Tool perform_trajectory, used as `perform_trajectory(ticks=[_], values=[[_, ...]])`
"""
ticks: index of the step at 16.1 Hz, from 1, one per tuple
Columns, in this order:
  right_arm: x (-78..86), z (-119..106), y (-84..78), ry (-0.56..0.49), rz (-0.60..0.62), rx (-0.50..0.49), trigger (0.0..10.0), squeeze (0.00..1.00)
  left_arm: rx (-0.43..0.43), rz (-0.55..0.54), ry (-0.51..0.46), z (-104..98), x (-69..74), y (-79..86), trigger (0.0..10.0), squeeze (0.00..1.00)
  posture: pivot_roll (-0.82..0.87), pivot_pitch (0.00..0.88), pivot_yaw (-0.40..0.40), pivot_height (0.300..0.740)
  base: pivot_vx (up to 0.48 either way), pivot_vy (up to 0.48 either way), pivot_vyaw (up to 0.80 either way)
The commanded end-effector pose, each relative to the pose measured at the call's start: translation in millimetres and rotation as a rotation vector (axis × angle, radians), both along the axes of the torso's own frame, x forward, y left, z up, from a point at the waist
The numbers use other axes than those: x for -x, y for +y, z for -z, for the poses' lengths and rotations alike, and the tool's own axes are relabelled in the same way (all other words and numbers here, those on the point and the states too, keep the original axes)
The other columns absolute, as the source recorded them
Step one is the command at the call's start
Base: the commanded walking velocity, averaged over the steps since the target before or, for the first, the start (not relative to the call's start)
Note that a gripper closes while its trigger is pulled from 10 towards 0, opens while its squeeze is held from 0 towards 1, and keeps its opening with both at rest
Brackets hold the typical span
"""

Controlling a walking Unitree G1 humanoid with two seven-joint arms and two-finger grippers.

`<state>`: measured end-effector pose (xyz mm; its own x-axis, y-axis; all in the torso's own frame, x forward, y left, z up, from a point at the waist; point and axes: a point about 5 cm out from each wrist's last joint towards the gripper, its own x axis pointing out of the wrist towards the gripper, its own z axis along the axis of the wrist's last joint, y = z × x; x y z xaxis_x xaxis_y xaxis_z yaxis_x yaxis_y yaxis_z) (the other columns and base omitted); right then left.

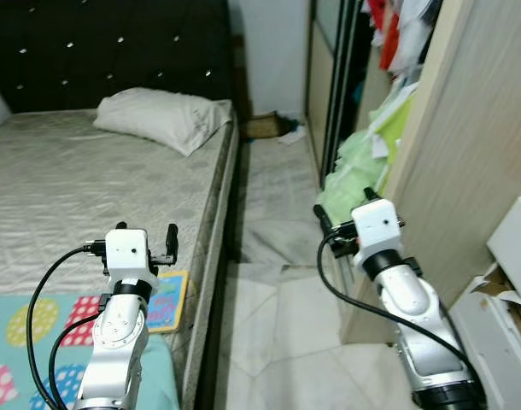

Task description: Clean up the room

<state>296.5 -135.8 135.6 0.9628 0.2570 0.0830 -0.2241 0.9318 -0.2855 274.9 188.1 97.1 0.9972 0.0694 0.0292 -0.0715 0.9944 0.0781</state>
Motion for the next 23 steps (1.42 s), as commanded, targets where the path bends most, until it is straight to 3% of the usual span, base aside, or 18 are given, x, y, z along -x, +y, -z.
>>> perform_trajectory(ticks=[1, 7, 11, 23], values=[[0.2, -1.7, 5.4, -0.008, -0.025, -0.004, 10.0, 0.0, -0.012, 0.017, -0.036, -8.1, -1.9, 0.3, 10.0, 0.0, -0.22, 0.0, 0.057, 0.74, 0.0, 0.0, 0.0], [0.2, -1.4, 6.8, -0.013, -0.033, 0.02, 10.0, 0.0, -0.002, 0.021, -0.016, -4.6, -2.2, -0.3, 10.0, 0.0, -0.22, 0.0, 0.055, 0.74, 0.0, 0.0, 0.48], [-0.6, -0.2, 5.2, -0.011, -0.028, 0.031, 10.0, 0.0, 0.008, 0.053, -0.01, -3.3, -2.3, -2.3, 10.0, 0.0, -0.22, 0.0, 0.056, 0.74, 0.0, 0.0, 0.0], [-0.4, 1.7, 7.0, -0.014, -0.032, 0.038, 10.0, 0.0, -0.004, 0.011, -0.012, -3.6, -5.0, 0.8, 10.0, 0.0, -0.22, 0.0, 0.057, 0.74, 0.0, 0.0, 0.78]])
